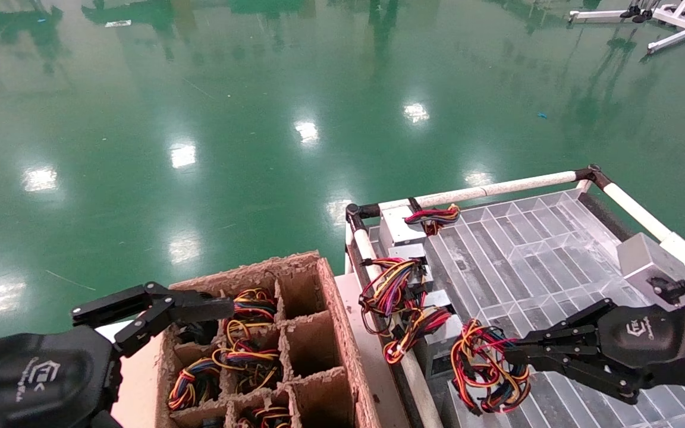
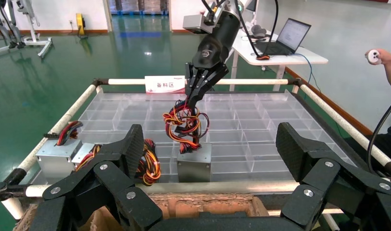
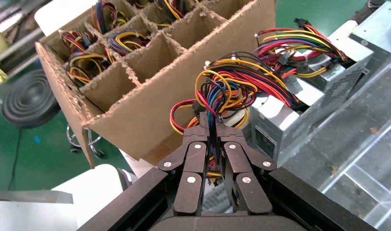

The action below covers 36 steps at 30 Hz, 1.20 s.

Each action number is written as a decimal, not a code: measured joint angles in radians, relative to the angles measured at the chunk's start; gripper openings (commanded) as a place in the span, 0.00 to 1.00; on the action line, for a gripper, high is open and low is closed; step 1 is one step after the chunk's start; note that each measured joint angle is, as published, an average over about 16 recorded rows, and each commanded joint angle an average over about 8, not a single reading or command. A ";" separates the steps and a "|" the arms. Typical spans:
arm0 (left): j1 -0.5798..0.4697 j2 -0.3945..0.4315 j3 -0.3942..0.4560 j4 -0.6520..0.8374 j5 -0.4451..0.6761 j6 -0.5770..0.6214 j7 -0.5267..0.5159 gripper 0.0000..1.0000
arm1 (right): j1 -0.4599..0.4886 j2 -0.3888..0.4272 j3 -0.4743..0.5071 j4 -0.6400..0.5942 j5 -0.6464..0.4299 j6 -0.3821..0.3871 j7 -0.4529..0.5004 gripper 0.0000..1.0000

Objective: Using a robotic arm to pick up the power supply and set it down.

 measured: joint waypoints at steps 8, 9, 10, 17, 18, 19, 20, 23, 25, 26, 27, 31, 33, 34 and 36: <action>0.000 0.000 0.000 0.000 0.000 0.000 0.000 1.00 | 0.007 -0.004 -0.012 -0.010 -0.001 0.001 -0.009 1.00; 0.000 0.000 0.000 0.000 0.000 0.000 0.000 1.00 | 0.007 -0.004 -0.012 -0.010 -0.001 0.001 -0.009 1.00; 0.000 0.000 0.000 0.000 0.000 0.000 0.000 1.00 | 0.008 -0.004 -0.012 -0.010 -0.002 0.002 -0.009 1.00; 0.000 0.000 0.000 0.000 0.000 0.000 0.000 1.00 | 0.006 -0.004 -0.008 -0.008 -0.003 0.001 -0.007 1.00; 0.000 0.000 0.000 0.000 0.000 0.000 0.000 1.00 | 0.006 -0.004 -0.007 -0.007 -0.003 0.001 -0.007 1.00; 0.000 0.000 0.000 0.000 0.000 0.000 0.000 1.00 | 0.005 -0.004 -0.006 -0.007 -0.003 0.002 -0.007 1.00; 0.000 0.000 0.000 0.000 0.000 0.000 0.000 1.00 | 0.004 -0.004 -0.005 -0.006 -0.003 0.002 -0.006 1.00; 0.000 0.000 0.000 0.000 0.000 0.000 0.000 1.00 | -0.005 -0.004 0.008 0.002 -0.003 0.003 -0.005 1.00; 0.000 0.000 0.000 0.000 0.000 0.000 0.000 1.00 | -0.016 -0.004 0.022 0.011 -0.003 0.004 -0.003 1.00; 0.000 0.000 0.000 0.000 0.000 0.000 0.000 1.00 | -0.022 -0.004 0.031 0.016 -0.003 0.004 -0.002 1.00; 0.000 0.000 0.000 0.000 0.000 0.000 0.000 1.00 | -0.029 -0.005 0.041 0.022 -0.003 0.005 -0.001 1.00; 0.000 0.000 0.000 0.000 0.000 0.000 0.000 1.00 | -0.067 -0.006 0.093 0.053 -0.003 0.009 0.004 1.00; 0.000 0.000 0.000 0.000 0.000 0.000 0.000 1.00 | -0.091 -0.008 0.126 0.073 -0.003 0.011 0.007 1.00; 0.000 0.000 0.000 0.000 0.000 0.000 0.000 1.00 | -0.104 -0.008 0.144 0.083 -0.003 0.013 0.009 1.00; 0.000 0.000 0.000 0.000 0.000 0.000 0.000 1.00 | -0.132 -0.009 0.181 0.106 -0.002 0.016 0.013 1.00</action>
